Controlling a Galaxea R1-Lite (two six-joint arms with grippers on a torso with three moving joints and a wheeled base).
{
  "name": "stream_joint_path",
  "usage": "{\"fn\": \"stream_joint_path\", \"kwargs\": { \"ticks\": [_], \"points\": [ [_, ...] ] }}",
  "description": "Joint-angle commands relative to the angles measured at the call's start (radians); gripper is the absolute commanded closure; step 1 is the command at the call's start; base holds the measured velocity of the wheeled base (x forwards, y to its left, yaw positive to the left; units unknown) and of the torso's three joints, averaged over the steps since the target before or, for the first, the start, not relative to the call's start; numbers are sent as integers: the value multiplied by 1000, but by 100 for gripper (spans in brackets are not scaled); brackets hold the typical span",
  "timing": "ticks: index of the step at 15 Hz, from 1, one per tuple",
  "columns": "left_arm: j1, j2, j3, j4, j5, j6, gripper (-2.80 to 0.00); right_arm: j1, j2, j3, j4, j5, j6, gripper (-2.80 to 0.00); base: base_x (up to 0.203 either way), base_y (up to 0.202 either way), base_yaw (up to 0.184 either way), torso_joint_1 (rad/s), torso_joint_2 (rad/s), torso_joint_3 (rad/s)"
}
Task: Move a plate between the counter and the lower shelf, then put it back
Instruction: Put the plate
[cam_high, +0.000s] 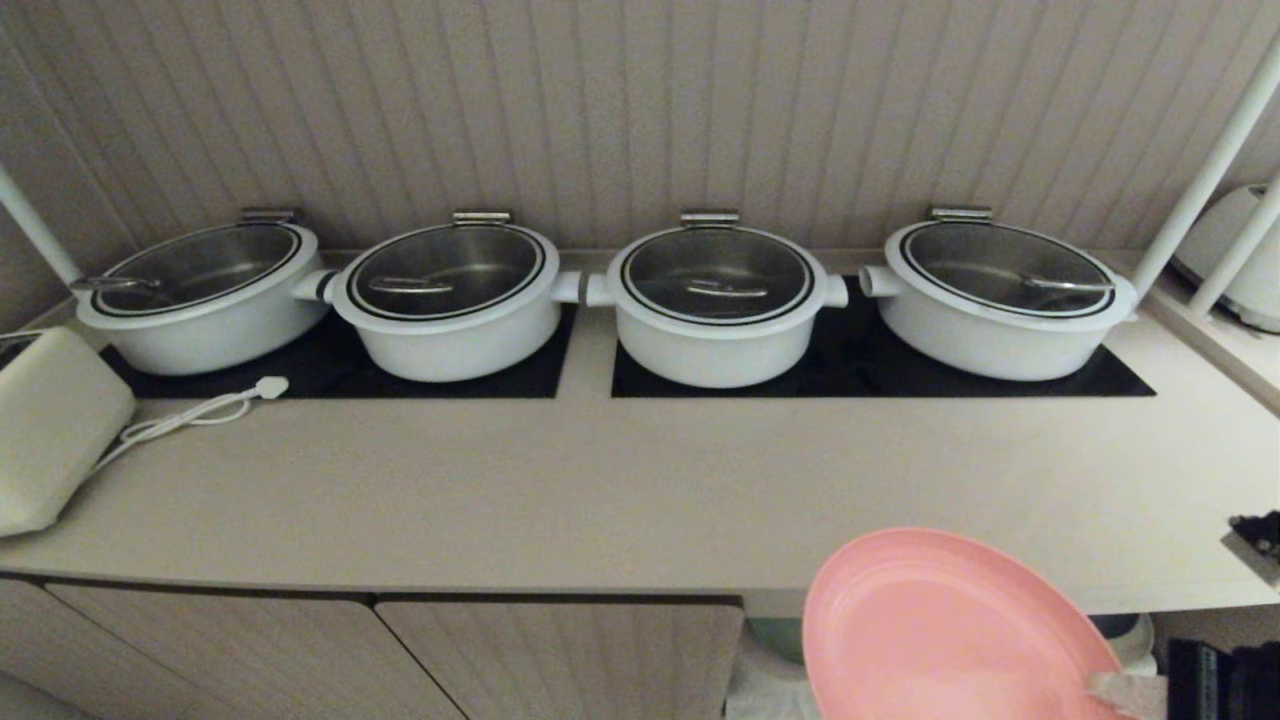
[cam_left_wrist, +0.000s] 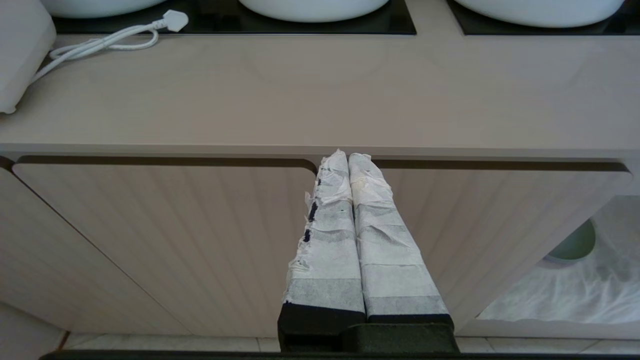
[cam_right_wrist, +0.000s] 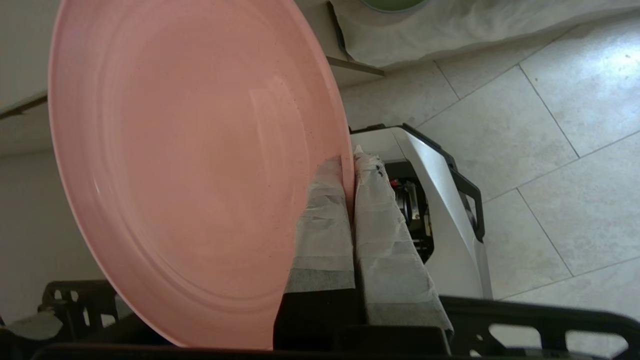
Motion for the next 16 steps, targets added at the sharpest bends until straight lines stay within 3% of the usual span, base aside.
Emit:
{"fn": "stream_joint_path", "kwargs": {
  "ticks": [1, 9, 16],
  "points": [
    [0, 0, 0, 0, -1, -1, 0, 0, 91, -29, -11, 1, 4, 0, 0, 0, 0, 0, 0, 0],
    [0, 0, 0, 0, -1, -1, 0, -3, 425, -198, -158, 2, 3, 0, 0, 0, 0, 0, 0, 0],
    [0, 0, 0, 0, 1, -1, 0, -13, 743, -478, -199, 1, -1, 0, 0, 0, 0, 0, 0, 0]
  ]
}}
